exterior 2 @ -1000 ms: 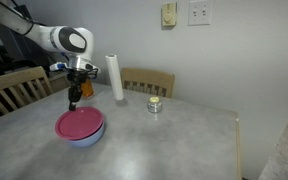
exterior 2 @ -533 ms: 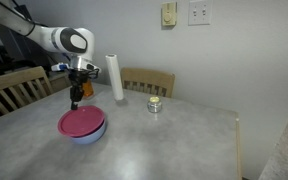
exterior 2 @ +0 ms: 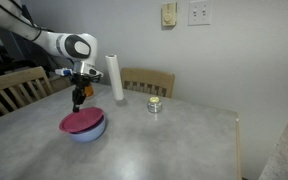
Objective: Put the pink plate on the blue bowl
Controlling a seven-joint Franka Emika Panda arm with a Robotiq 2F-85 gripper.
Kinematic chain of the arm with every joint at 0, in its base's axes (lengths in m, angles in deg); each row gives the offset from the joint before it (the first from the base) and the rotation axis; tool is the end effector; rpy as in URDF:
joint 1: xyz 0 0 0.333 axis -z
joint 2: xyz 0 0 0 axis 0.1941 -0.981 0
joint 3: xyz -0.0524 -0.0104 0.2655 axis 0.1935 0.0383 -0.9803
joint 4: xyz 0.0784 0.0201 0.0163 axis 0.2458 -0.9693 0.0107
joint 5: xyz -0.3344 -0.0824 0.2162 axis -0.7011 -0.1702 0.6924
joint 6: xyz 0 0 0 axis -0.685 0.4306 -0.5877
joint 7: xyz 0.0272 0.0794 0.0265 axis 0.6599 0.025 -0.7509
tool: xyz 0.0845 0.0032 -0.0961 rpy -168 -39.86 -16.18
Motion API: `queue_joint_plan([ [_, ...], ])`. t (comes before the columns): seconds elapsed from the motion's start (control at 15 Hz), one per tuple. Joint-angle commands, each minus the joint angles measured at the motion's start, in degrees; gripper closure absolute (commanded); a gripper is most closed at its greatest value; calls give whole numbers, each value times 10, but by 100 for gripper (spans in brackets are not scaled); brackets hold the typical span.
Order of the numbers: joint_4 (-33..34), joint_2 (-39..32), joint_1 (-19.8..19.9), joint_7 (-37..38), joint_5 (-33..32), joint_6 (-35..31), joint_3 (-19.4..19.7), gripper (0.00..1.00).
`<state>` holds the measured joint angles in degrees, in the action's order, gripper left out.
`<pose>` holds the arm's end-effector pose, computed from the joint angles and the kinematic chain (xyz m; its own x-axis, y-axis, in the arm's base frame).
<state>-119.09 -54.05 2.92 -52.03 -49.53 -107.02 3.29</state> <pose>0.6192 0.0965 0.1483 0.8266 -0.3148 -0.4666 -0.2744 -0.9492 0.1543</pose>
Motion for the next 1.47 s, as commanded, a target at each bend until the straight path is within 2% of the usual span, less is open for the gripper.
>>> queue_joint_plan([
  [0.0, 17, -25, 12, -16, 22, -7, -3, 98],
  [0.4, 22, -27, 17, -14, 30, -2, -1, 98],
  [0.47, 22, -26, 17, -13, 31, -5, -1, 75],
  [0.53, 17, -18, 16, -10, 32, -7, 0, 65],
  [0.8, -29, 35, 7, 10, 28, -33, 4, 37],
  [1.13, -56, 109, -16, 64, 11, -18, 8, 2],
  [1.2, -48, 116, -21, 70, 9, -19, 5, 1],
  [1.27, -35, 116, -26, 72, 7, -23, 1, 38],
  [1.33, -21, 113, -29, 71, 8, -26, -3, 34],
  [1.4, -9, 107, -31, 64, 12, -34, -7, 35],
])
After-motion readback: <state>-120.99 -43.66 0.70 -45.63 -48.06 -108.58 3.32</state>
